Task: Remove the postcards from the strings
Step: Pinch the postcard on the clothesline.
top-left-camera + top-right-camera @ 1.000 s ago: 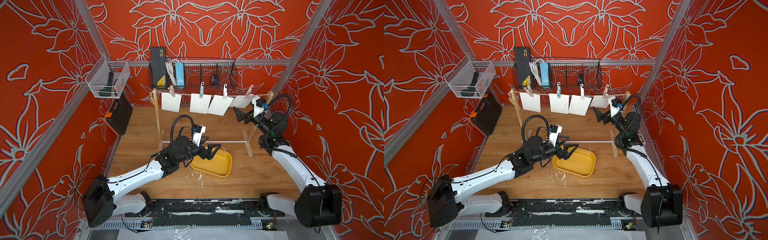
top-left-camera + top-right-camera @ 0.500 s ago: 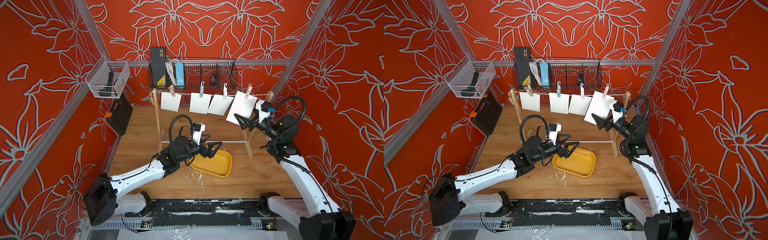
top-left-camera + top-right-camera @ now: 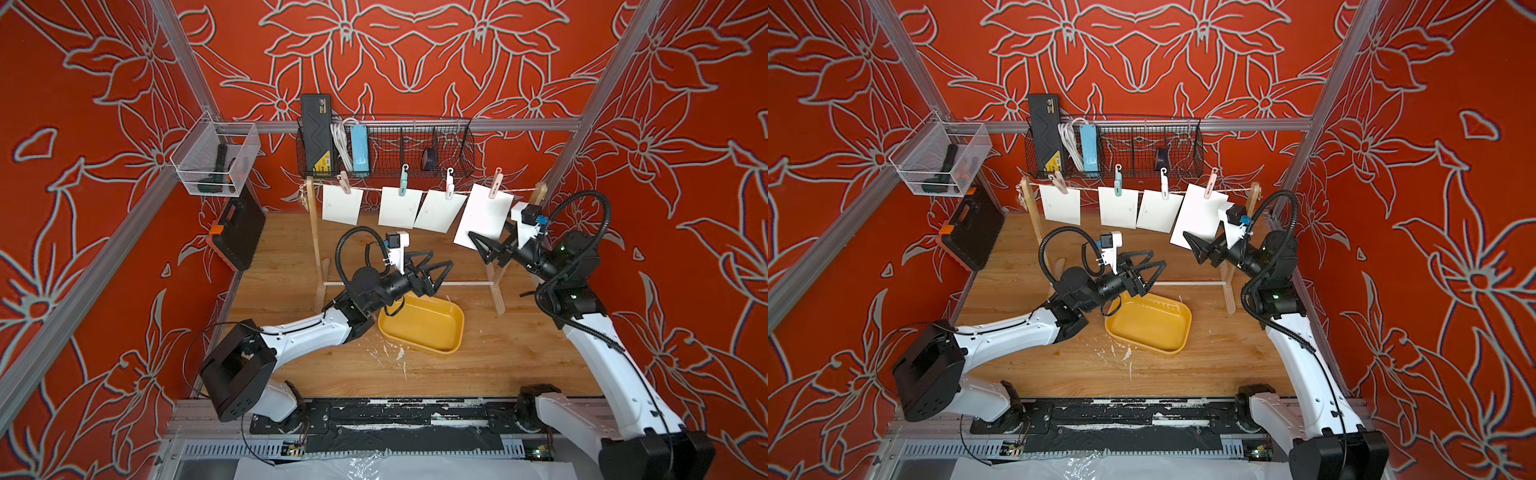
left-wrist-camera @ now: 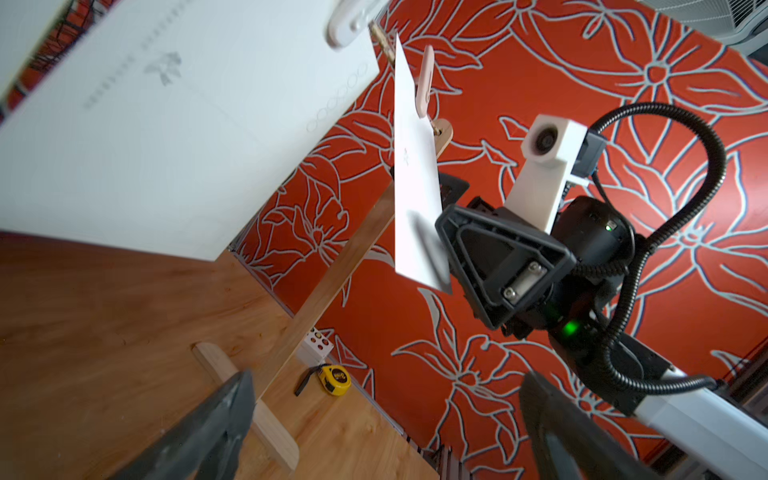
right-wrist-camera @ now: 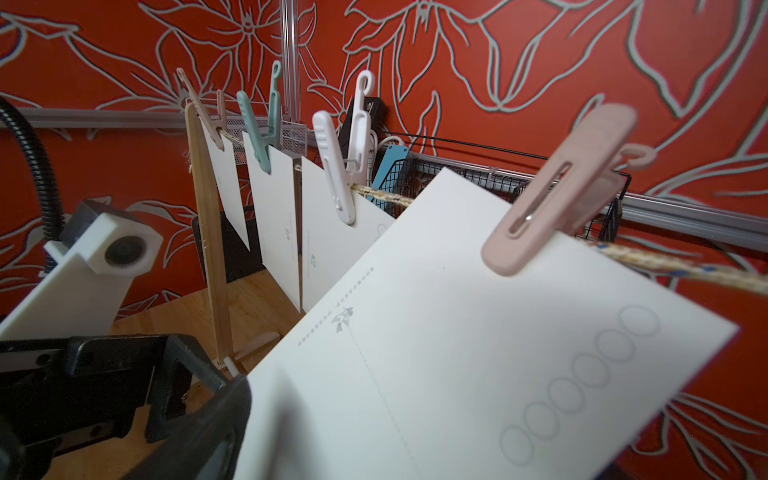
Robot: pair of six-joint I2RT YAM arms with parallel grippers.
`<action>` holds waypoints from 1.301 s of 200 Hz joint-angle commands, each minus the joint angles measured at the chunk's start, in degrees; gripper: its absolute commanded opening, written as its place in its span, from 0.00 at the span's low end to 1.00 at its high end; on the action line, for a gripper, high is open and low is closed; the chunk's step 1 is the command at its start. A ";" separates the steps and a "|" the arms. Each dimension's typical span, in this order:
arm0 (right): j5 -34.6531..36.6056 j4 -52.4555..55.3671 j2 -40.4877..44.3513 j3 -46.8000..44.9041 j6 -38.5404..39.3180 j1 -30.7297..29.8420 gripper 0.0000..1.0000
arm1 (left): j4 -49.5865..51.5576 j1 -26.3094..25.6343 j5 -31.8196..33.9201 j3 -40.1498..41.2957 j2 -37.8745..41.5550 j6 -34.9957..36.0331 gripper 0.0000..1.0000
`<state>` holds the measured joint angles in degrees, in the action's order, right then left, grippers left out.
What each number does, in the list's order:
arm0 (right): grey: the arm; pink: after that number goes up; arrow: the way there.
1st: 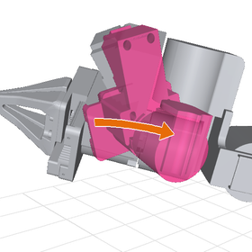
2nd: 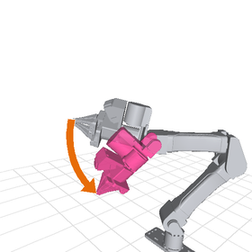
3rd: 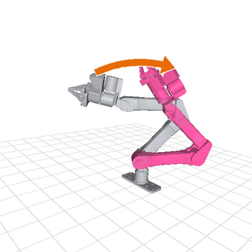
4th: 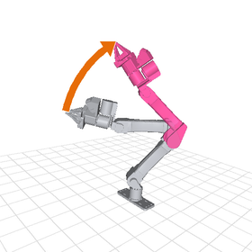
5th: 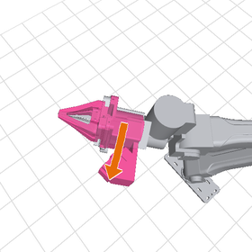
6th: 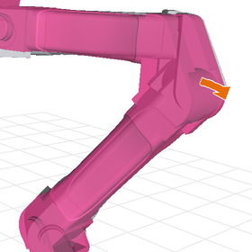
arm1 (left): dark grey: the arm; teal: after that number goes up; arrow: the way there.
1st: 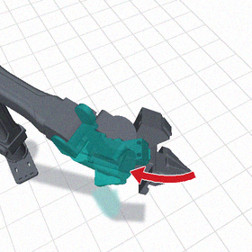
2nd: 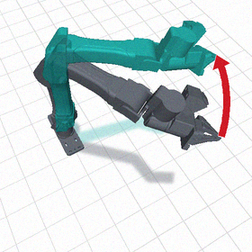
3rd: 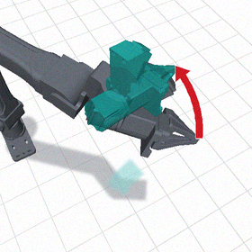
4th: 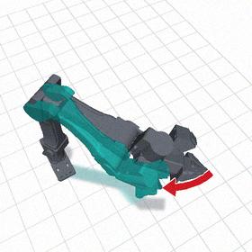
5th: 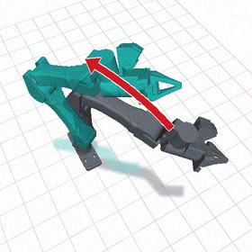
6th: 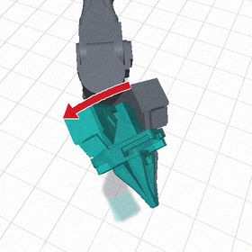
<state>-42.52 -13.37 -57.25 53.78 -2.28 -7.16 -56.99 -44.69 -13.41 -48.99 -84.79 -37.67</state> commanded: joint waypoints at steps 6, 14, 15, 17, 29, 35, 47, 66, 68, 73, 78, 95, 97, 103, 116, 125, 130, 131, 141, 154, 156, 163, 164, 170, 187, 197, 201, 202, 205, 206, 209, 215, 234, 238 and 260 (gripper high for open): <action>-1.16 0.05 0.83 1.37 -0.66 -0.31 0.93 | -7.39 0.39 -1.88 -4.78 -3.74 -5.36 0.98; -1.22 0.01 0.80 1.42 -0.65 -0.31 0.93 | -8.38 0.37 -1.82 -5.75 -5.02 -6.31 0.98; -1.28 0.01 0.77 1.42 -0.68 -0.31 0.93 | -8.48 0.38 -1.81 -5.89 -5.16 -6.38 0.97; -1.25 0.01 0.75 1.46 -0.70 -0.31 0.93 | -8.73 0.39 -1.73 -6.17 -5.52 -6.61 0.97; -1.29 -0.17 0.67 1.50 -0.72 -0.31 0.92 | -8.72 0.35 -1.53 -8.10 -7.20 -7.48 0.96; -1.41 -0.17 0.59 1.59 -0.84 -0.28 0.93 | -8.25 0.30 -1.60 -9.08 -7.92 -7.66 0.95; -1.68 0.00 0.48 1.77 -0.83 -0.31 0.93 | -8.35 0.22 -2.04 -10.76 -9.42 -8.27 0.92; -1.77 0.16 0.62 1.77 -0.71 -0.31 0.93 | -8.41 0.08 -2.33 -12.78 -11.32 -8.83 0.87; -1.75 0.22 0.64 1.83 -0.75 -0.31 0.92 | -8.42 0.05 -2.37 -12.97 -11.41 -8.87 0.86; -1.75 0.42 0.65 1.86 -0.63 -0.31 0.92 | -8.48 0.04 -2.48 -13.41 -11.85 -8.87 0.83; -1.70 0.53 0.69 1.86 -0.52 -0.35 0.93 | -8.68 0.04 -2.65 -13.70 -12.24 -8.89 0.81; -1.70 0.93 1.00 1.86 -0.18 -0.29 0.92 | -9.48 -0.05 -3.01 -14.44 -13.10 -9.53 0.73; -1.71 1.03 1.00 1.86 -0.11 -0.31 0.93 | -9.55 -0.07 -3.11 -14.57 -13.16 -9.57 0.71; -1.69 1.37 1.07 1.94 0.08 -0.31 0.93 | -9.50 -0.13 -3.25 -14.84 -13.43 -9.53 0.66; -1.68 2.21 1.24 2.33 0.42 -0.28 0.93 | -9.39 -0.14 -3.29 -15.10 -13.73 -9.37 0.52; -1.70 3.04 1.27 2.68 0.73 -0.31 0.93 | -9.62 -0.18 -3.30 -15.08 -13.73 -9.27 0.46; -1.68 3.58 1.35 2.88 0.84 -0.29 0.92 | -9.67 -0.14 -3.33 -15.15 -13.80 -9.16 0.41; -1.68 3.68 1.35 2.94 0.86 -0.30 0.92 | -9.61 -0.14 -3.36 -15.16 -13.76 -9.12 0.39; -1.46 4.88 1.60 3.42 1.04 -0.21 0.92 | -8.80 -0.14 -3.38 -15.35 -13.73 -9.09 0.30; -1.34 6.68 1.98 4.23 1.33 -0.22 0.93 | -8.34 -0.16 -3.25 -15.39 -13.71 -8.87 0.27; -1.34 7.14 1.97 4.45 1.43 -0.22 0.93 | -8.34 -0.14 -3.24 -15.31 -13.66 -8.79 0.26; -1.20 8.90 2.13 5.26 1.82 -0.14 0.93 | -8.00 -0.14 -2.97 -15.26 -13.64 -8.66 0.20; -1.14 9.20 2.18 5.40 1.92 -0.14 0.92 | -7.94 -0.18 -2.91 -15.26 -13.64 -8.65 0.19; -0.78 11.02 2.30 6.09 2.31 -0.09 0.93 | -7.44 -0.16 -2.64 -15.34 -13.55 -8.52 0.17; 0.04 16.14 2.99 7.92 3.27 0.43 0.93 | -6.22 -0.09 -2.43 -15.94 -13.92 -8.12 0.03; -0.09 18.48 3.71 8.18 3.65 0.73 0.93 | -5.54 -0.16 -2.41 -16.37 -14.21 -7.76 0.00; -0.10 19.16 4.08 8.18 3.81 0.87 0.93 | -5.39 -0.14 -2.39 -16.47 -14.26 -7.69 0.00; -0.10 19.38 4.17 8.18 3.84 0.89 0.93 | -5.36 -0.14 -2.36 -16.52 -14.35 -7.64 0.00; -0.12 20.03 4.44 8.23 4.03 0.98 0.93 | -5.21 -0.14 -2.26 -16.56 -14.35 -7.60 0.00; -0.11 20.30 4.53 8.25 4.08 0.99 0.93 | -5.13 -0.14 -2.20 -16.57 -14.35 -7.60 0.00; -0.10 21.10 4.72 8.39 4.29 1.13 0.93 | -5.01 -0.10 -1.97 -16.64 -14.42 -7.64 0.00; 0.19 22.70 4.96 8.64 4.62 1.31 0.93 | -4.65 -0.12 -1.65 -16.66 -14.51 -7.39 0.00; 1.77 28.53 5.57 9.81 5.92 2.46 0.92 | -3.75 -0.06 -0.80 -16.99 -14.89 -6.77 0.00; 1.76 29.33 5.78 9.98 5.72 3.00 0.92 | -3.41 -0.06 -0.54 -17.09 -14.86 -6.53 0.00; -0.10 31.43 7.20 10.27 5.27 5.06 0.90 | -0.82 -0.05 0.64 -18.19 -15.13 -4.81 0.00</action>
<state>-41.87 12.05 -51.72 62.24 1.48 -3.81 -59.81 -44.69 -14.44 -65.06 -98.94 -44.80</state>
